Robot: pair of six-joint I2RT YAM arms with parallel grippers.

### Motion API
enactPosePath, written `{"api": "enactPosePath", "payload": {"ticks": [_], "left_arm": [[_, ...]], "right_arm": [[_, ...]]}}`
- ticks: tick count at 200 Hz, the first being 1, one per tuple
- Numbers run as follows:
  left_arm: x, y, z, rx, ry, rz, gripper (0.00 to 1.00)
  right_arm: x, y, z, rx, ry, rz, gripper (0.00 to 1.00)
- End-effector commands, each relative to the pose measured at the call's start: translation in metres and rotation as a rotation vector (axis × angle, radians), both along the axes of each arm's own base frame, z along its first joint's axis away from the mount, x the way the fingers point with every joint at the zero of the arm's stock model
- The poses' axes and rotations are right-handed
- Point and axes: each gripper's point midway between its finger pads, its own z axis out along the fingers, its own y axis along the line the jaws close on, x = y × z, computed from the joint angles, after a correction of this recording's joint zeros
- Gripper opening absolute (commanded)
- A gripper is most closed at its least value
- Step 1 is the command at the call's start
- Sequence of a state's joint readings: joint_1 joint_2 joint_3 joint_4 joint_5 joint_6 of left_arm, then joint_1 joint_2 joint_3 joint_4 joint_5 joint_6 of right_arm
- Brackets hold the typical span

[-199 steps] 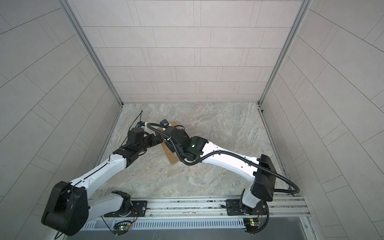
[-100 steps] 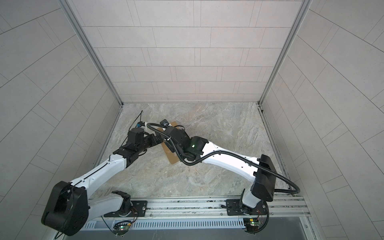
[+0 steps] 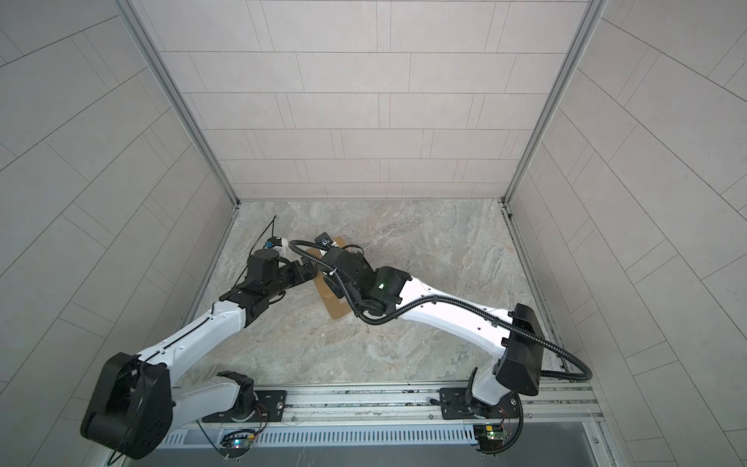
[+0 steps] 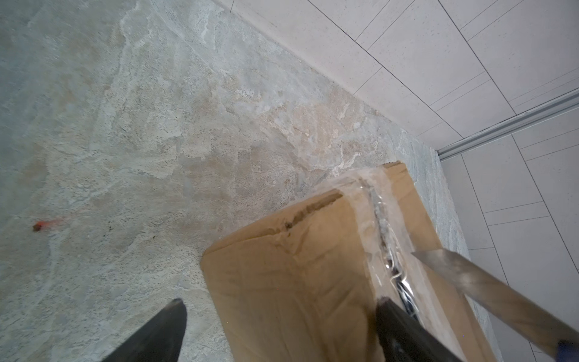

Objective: Unpack the express box

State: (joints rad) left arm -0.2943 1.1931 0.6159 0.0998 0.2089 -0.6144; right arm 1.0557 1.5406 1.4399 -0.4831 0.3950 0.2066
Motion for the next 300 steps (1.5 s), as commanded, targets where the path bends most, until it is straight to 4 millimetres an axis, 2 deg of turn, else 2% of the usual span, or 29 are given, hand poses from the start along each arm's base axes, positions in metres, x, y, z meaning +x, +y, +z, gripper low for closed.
{"api": "enactPosePath", "payload": {"ticks": [1,41,59,76,112,139,158,163,197,245,259,278,300], "left_arm": [[-0.02,0.0,-0.03,0.011,0.1,-0.028,0.96],[-0.019,-0.005,-0.023,-0.022,0.085,-0.044,0.96],[-0.018,-0.008,-0.019,-0.042,0.078,-0.049,0.96],[-0.018,-0.012,-0.016,-0.069,0.07,-0.052,0.95],[-0.028,-0.035,-0.019,-0.125,0.077,-0.081,0.95],[-0.045,-0.057,-0.026,-0.151,0.098,-0.113,0.95],[-0.055,-0.059,-0.03,-0.173,0.113,-0.1,0.95],[-0.063,-0.067,-0.03,-0.178,0.116,-0.125,0.95],[-0.083,-0.065,-0.032,-0.174,0.123,-0.12,0.95],[-0.091,-0.057,-0.028,-0.156,0.108,-0.105,0.96],[-0.089,-0.058,-0.019,-0.156,0.093,-0.115,0.96],[-0.086,-0.058,-0.002,-0.153,0.065,-0.117,0.96],[-0.082,-0.055,0.02,-0.132,0.033,-0.105,0.97]], "right_arm": [[0.001,-0.028,0.013,-0.017,-0.055,-0.087,0.0],[0.028,-0.073,0.038,0.042,-0.122,-0.214,0.0],[0.04,-0.084,0.026,0.046,-0.096,-0.244,0.0],[0.048,-0.081,0.003,0.037,-0.04,-0.231,0.0],[0.042,-0.06,-0.036,0.044,0.047,-0.14,0.0],[0.031,-0.054,-0.051,0.085,0.107,-0.1,0.0],[0.022,-0.058,-0.057,0.1,0.133,-0.098,0.0],[0.019,-0.06,-0.056,0.104,0.132,-0.097,0.0],[0.002,-0.079,-0.054,0.123,0.141,-0.128,0.0],[-0.022,-0.103,-0.054,0.151,0.148,-0.193,0.0],[-0.023,-0.118,-0.044,0.125,0.111,-0.225,0.0],[-0.024,-0.138,-0.017,0.092,0.041,-0.255,0.0],[-0.028,-0.143,0.016,0.082,0.002,-0.222,0.0]]}}
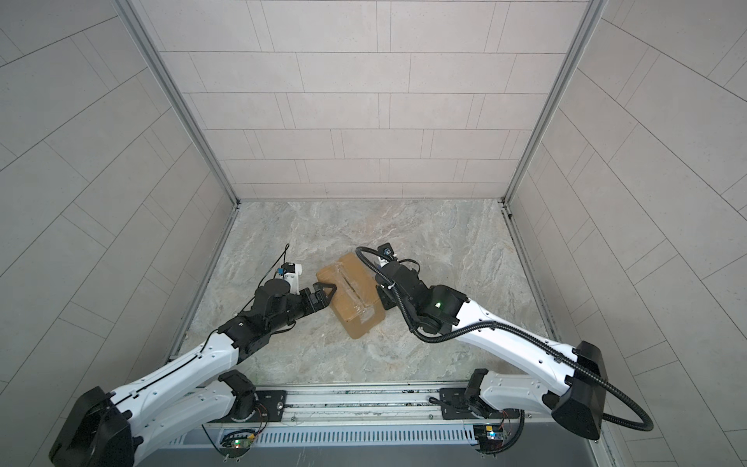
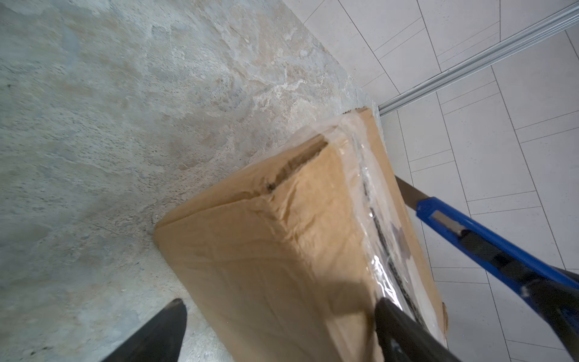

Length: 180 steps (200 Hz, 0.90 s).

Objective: Unpack the express box

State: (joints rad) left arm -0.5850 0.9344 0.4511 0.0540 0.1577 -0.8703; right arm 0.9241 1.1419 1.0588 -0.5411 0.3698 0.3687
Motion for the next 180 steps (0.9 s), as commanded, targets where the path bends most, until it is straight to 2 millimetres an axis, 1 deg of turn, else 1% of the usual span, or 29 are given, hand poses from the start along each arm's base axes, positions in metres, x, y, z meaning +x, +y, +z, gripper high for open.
{"api": "enactPosePath", "payload": {"ticks": [1,22,35,42,64,80,139,180], "left_arm": [[0.003,0.005,0.022,0.05,-0.032,0.01,0.97],[0.008,0.01,0.035,0.065,-0.052,0.043,0.98],[0.012,0.012,0.039,0.074,-0.061,0.058,0.98],[0.015,0.012,0.04,0.083,-0.065,0.062,0.98],[0.025,0.009,0.04,0.107,-0.059,0.067,0.97],[0.03,0.006,0.033,0.122,-0.03,0.056,0.96],[0.029,0.013,0.002,0.157,0.034,0.068,0.93],[0.027,0.015,-0.009,0.179,0.061,0.067,0.93]], "right_arm": [[-0.003,-0.019,0.045,-0.025,-0.081,-0.02,0.0],[-0.013,-0.007,0.071,-0.018,-0.097,0.07,0.0],[-0.019,0.0,0.079,-0.032,-0.098,0.115,0.0],[-0.021,0.004,0.08,-0.038,-0.088,0.139,0.0],[-0.029,0.021,0.077,-0.049,-0.048,0.224,0.0],[-0.032,0.03,0.073,-0.057,-0.025,0.263,0.0],[-0.042,0.058,0.066,-0.05,0.003,0.355,0.0],[-0.041,0.072,0.062,-0.053,0.0,0.376,0.0]]}}
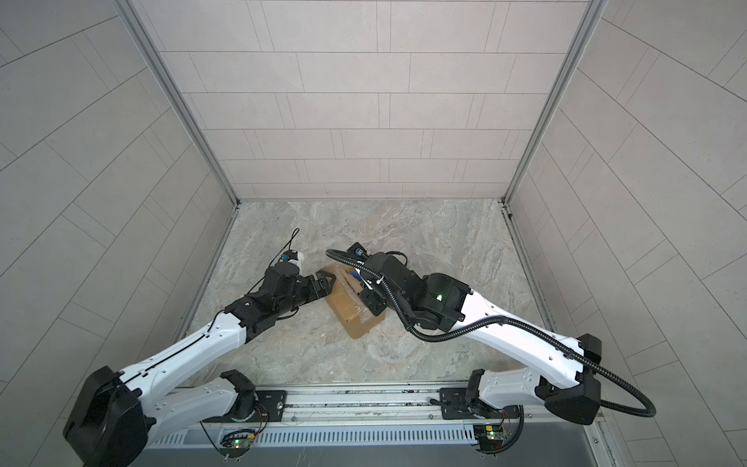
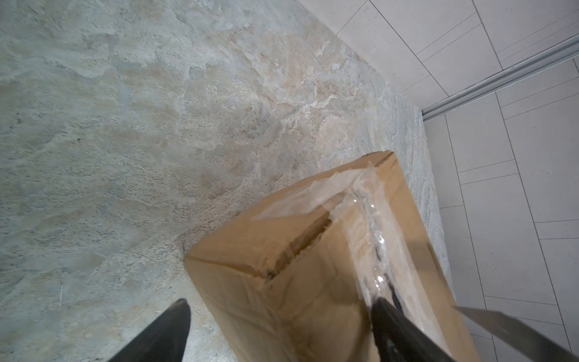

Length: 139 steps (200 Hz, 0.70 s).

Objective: Unpack the express box

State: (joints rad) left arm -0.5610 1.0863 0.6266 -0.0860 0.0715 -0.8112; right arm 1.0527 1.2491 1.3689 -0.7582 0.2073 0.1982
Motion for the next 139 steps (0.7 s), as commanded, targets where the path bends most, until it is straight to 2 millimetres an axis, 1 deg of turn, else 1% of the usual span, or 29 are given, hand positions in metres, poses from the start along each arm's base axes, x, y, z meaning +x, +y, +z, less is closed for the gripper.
{"api": "enactPosePath", "payload": {"ticks": [1,38,81,139], "left_arm": [[-0.002,0.006,-0.012,0.035,0.019,0.004,0.93],[-0.004,0.009,-0.021,0.046,0.038,0.009,0.93],[-0.005,0.01,-0.022,0.048,0.04,0.01,0.93],[-0.007,0.011,-0.026,0.045,0.046,0.013,0.93]], "right_arm": [[0.002,0.011,0.011,0.027,-0.03,0.022,0.0],[0.005,0.017,0.009,0.029,-0.039,0.024,0.0],[0.009,0.019,0.004,0.017,-0.053,0.017,0.0],[0.012,0.022,-0.007,-0.01,-0.048,0.015,0.0]]}}
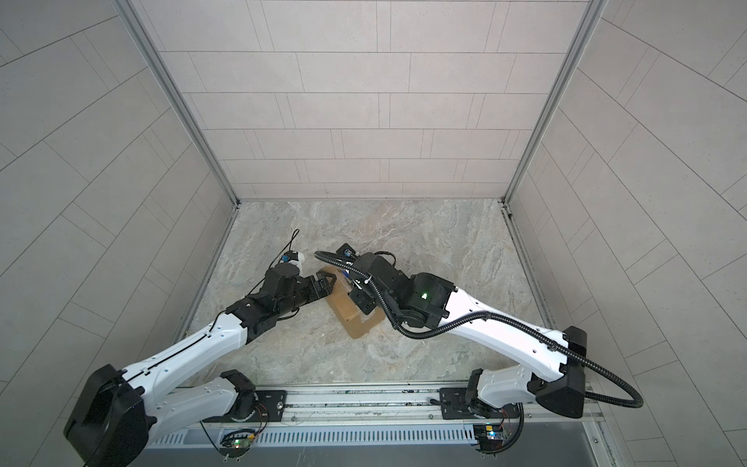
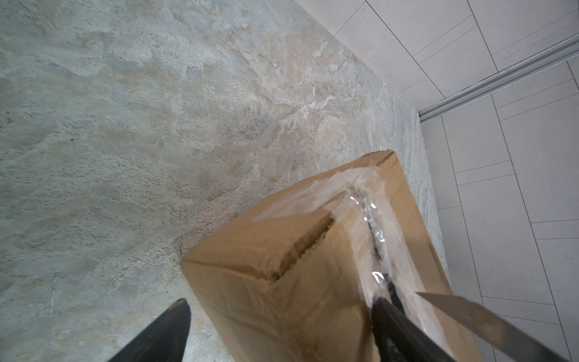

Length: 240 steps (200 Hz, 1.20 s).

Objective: Unpack the express box

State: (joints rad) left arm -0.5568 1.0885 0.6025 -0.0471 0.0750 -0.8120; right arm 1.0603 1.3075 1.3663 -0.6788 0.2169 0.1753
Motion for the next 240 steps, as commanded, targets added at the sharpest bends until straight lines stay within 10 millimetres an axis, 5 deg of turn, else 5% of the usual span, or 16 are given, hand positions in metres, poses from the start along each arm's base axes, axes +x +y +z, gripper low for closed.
{"api": "enactPosePath", "payload": {"ticks": [1,140,240], "left_arm": [[-0.009,0.011,-0.023,0.054,0.057,0.011,0.93],[-0.012,0.013,-0.029,0.051,0.069,0.018,0.93],[-0.014,0.019,-0.036,0.066,0.097,0.048,0.93]], "right_arm": [[0.002,0.002,-0.001,-0.007,-0.022,0.001,0.0],[0.004,-0.005,-0.024,-0.095,-0.01,-0.021,0.0],[-0.016,-0.029,-0.033,-0.189,0.023,-0.025,0.0]]}}
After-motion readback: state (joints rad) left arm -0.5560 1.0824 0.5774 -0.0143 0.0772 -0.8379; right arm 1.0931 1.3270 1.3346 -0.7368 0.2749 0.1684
